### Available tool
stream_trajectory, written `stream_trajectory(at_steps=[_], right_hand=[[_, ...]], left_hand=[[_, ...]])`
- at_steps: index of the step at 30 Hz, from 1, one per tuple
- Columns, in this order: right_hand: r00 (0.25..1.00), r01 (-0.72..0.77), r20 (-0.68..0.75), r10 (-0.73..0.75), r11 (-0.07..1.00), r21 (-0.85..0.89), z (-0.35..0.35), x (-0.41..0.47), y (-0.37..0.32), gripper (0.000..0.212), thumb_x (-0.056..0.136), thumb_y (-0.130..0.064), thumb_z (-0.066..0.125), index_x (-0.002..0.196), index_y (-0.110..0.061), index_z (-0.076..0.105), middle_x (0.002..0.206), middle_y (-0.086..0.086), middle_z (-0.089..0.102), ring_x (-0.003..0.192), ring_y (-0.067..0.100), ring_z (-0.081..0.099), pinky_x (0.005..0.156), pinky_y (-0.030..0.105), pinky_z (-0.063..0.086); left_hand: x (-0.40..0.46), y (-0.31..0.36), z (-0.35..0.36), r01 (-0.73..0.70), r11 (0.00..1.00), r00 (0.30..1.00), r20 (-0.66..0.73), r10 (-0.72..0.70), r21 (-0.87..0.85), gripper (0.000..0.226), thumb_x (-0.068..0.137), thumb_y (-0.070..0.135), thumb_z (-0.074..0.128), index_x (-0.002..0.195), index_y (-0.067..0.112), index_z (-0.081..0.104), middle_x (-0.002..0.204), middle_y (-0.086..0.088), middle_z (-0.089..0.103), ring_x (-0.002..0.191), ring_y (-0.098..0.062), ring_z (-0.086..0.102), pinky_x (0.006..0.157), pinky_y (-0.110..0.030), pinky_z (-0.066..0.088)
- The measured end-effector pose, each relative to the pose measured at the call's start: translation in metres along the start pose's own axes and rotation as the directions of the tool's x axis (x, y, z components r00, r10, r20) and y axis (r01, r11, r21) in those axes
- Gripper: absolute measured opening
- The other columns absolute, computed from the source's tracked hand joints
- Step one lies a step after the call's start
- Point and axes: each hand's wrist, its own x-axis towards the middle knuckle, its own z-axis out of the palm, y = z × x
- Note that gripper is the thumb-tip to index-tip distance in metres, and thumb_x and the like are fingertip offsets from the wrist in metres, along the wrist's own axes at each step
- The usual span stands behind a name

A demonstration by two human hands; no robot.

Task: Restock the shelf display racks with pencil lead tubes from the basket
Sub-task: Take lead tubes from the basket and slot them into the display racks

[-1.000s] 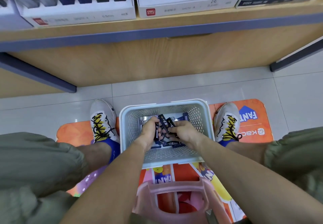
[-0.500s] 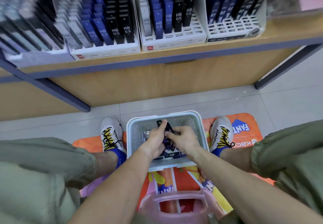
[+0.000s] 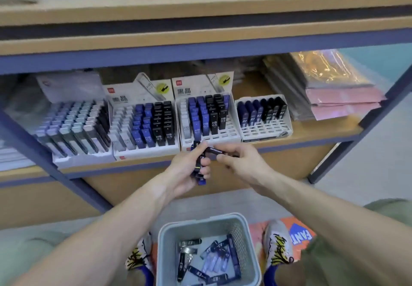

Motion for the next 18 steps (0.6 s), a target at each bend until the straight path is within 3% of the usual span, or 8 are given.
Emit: stream_trajectory(at_steps=[2, 4, 9, 11, 14, 16, 18], right_hand=[[0.998, 0.044, -0.036, -0.044, 0.999, -0.016, -0.018, 0.005, -0.021, 0.032, 0.091, -0.016, 0.075, 0.122, -0.023, 0.073, 0.107, -0.016, 0.073, 0.089, -0.009, 0.065, 0.086, 0.016, 0.046], [0.993, 0.093, -0.072, -0.096, 0.994, -0.050, -0.035, 0.010, -0.041, 0.037, 0.086, -0.018, 0.081, 0.122, -0.026, 0.075, 0.115, -0.012, 0.074, 0.104, -0.004, 0.066, 0.095, 0.019, 0.047], [0.967, 0.205, -0.126, -0.221, 0.970, -0.127, -0.066, 0.026, -0.073, 0.034, 0.082, -0.018, 0.084, 0.114, -0.031, 0.078, 0.103, -0.026, 0.069, 0.097, -0.022, 0.059, 0.081, 0.001, 0.042], [0.965, 0.216, -0.129, -0.228, 0.971, -0.098, -0.070, 0.031, -0.072, 0.034, 0.082, -0.014, 0.084, 0.112, -0.028, 0.079, 0.100, -0.023, 0.070, 0.096, -0.020, 0.061, 0.080, 0.000, 0.044], [0.980, 0.163, -0.131, -0.148, 0.980, 0.113, -0.067, 0.038, -0.056, 0.032, 0.083, -0.011, 0.082, 0.112, -0.022, 0.077, 0.108, -0.002, 0.076, 0.100, 0.007, 0.071, 0.085, 0.018, 0.055], [0.988, 0.099, -0.143, -0.054, 0.938, 0.331, -0.062, 0.046, -0.046, 0.029, 0.088, -0.007, 0.077, 0.116, -0.014, 0.073, 0.105, 0.009, 0.077, 0.094, 0.017, 0.073, 0.086, 0.026, 0.058], [0.978, 0.098, -0.209, -0.004, 0.892, 0.440, -0.059, 0.052, -0.039, 0.032, 0.089, -0.005, 0.076, 0.119, -0.008, 0.067, 0.099, 0.015, 0.077, 0.085, 0.021, 0.071, 0.091, 0.034, 0.059]], left_hand=[[-0.006, 0.031, 0.012, -0.064, 0.997, 0.996, 0.062, 0.061, 0.049, 0.028, 0.099, 0.034, 0.064, 0.104, 0.008, 0.056, 0.058, 0.000, 0.042, 0.043, -0.014, 0.035, 0.044, -0.026, 0.033], [-0.010, 0.054, 0.021, -0.120, 0.987, 0.988, 0.106, 0.108, 0.106, 0.030, 0.097, 0.035, 0.065, 0.107, 0.008, 0.057, 0.059, 0.000, 0.040, 0.045, -0.015, 0.033, 0.045, -0.026, 0.033], [-0.008, 0.092, 0.040, -0.248, 0.946, 0.961, 0.173, 0.214, 0.209, 0.020, 0.095, 0.029, 0.070, 0.082, 0.017, 0.061, 0.060, 0.000, 0.035, 0.047, -0.015, 0.028, 0.048, -0.028, 0.025], [-0.001, 0.093, 0.039, -0.288, 0.931, 0.951, 0.180, 0.251, 0.224, 0.022, 0.095, 0.024, 0.070, 0.075, 0.019, 0.062, 0.060, 0.000, 0.033, 0.045, -0.015, 0.027, 0.047, -0.028, 0.025], [0.013, 0.080, 0.032, -0.314, 0.923, 0.945, 0.167, 0.281, 0.222, 0.015, 0.096, 0.023, 0.069, 0.089, 0.014, 0.060, 0.060, 0.000, 0.031, 0.047, -0.015, 0.025, 0.050, -0.029, 0.022], [0.025, 0.073, 0.032, -0.316, 0.924, 0.945, 0.160, 0.285, 0.217, 0.018, 0.097, 0.024, 0.068, 0.102, 0.010, 0.058, 0.060, 0.002, 0.031, 0.047, -0.015, 0.025, 0.050, -0.028, 0.022], [0.033, 0.070, 0.035, -0.305, 0.926, 0.949, 0.156, 0.275, 0.223, 0.022, 0.097, 0.024, 0.068, 0.108, 0.010, 0.056, 0.058, 0.002, 0.033, 0.046, -0.014, 0.027, 0.049, -0.029, 0.022]])
